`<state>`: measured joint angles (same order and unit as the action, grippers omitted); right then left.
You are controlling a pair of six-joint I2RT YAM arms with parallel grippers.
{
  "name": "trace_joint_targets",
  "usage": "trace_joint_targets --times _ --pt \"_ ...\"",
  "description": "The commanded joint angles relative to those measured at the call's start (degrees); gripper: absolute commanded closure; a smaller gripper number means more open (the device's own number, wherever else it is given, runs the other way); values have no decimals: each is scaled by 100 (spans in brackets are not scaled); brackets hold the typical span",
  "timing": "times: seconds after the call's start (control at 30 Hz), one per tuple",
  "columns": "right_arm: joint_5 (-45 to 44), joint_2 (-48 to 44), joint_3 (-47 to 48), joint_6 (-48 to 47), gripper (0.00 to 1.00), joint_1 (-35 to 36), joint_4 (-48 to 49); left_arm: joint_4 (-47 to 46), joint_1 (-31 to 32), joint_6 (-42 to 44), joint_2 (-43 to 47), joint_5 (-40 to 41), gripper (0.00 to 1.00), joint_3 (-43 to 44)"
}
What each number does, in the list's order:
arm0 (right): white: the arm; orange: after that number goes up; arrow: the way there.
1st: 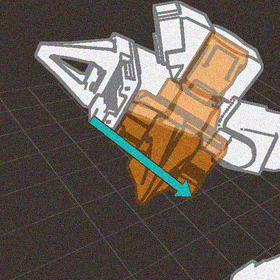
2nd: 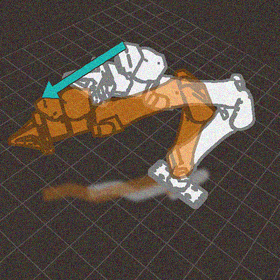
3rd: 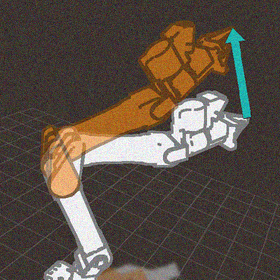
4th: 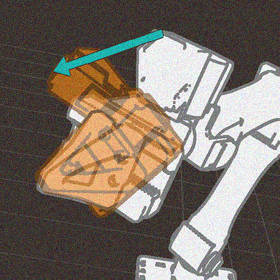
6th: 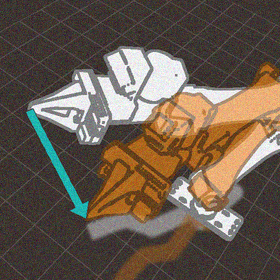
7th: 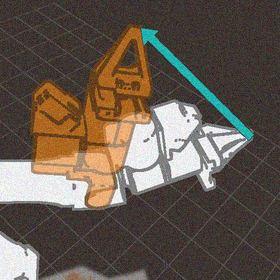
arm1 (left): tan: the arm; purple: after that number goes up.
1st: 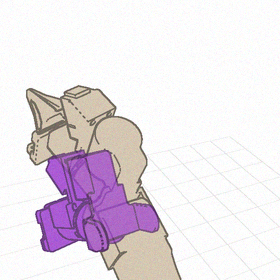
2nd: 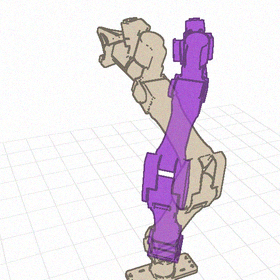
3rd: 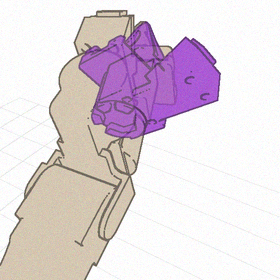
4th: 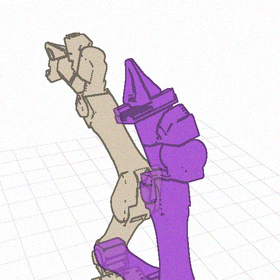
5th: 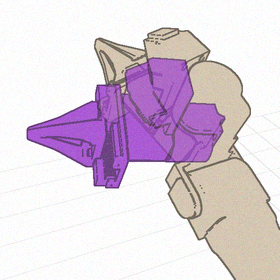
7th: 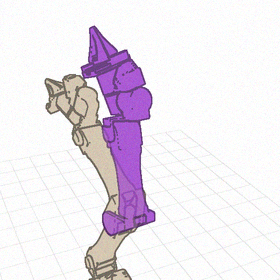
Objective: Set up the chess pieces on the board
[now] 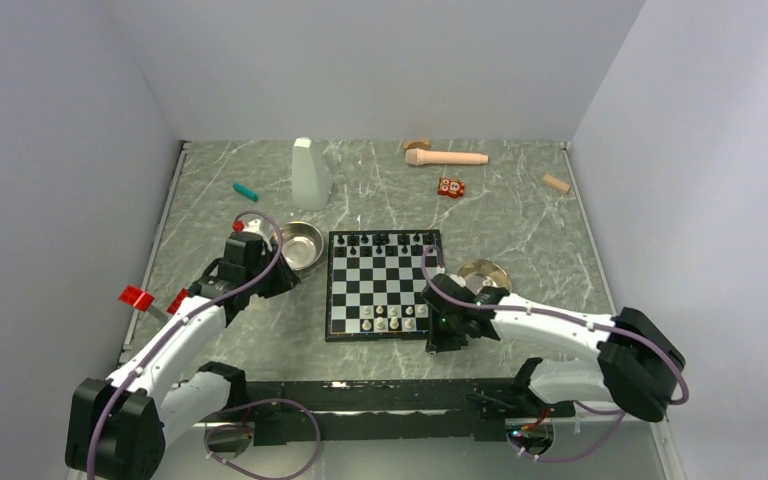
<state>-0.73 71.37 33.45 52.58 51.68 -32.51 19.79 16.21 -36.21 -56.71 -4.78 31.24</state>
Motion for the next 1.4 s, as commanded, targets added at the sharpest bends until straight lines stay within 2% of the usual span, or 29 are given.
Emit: trace_joint_targets --times 0.0,0.13,0.2,0.37,0.67,0.97,1.13,1.37 --pt "4 -787 -281 -574 86 69 720 85 23 288 258 -469 68 545" --pt "42 -1515 -568 -1102 87 112 1317 -76 97 295 285 -1308 68 798" --pt "-115 -1842 -673 -1212 87 147 1407 -116 270 275 255 -1483 68 956" --pt "-455 -2094 -674 -1403 88 176 1326 -61 713 274 190 -1327 68 1249" --pt "-1423 -2087 -966 -927 91 354 1560 -91 805 233 116 -1227 68 1271" --pt "-2774 -2453 -1311 -806 92 1193 2174 -77 805 224 202 -1169 69 1208" --pt "-3377 -2862 -1935 -1189 92 1666 3120 -138 804 211 357 -1090 69 1049" --pt "-4157 -2498 -2089 -1242 91 2176 3448 -178 805 252 526 -1017 68 779"
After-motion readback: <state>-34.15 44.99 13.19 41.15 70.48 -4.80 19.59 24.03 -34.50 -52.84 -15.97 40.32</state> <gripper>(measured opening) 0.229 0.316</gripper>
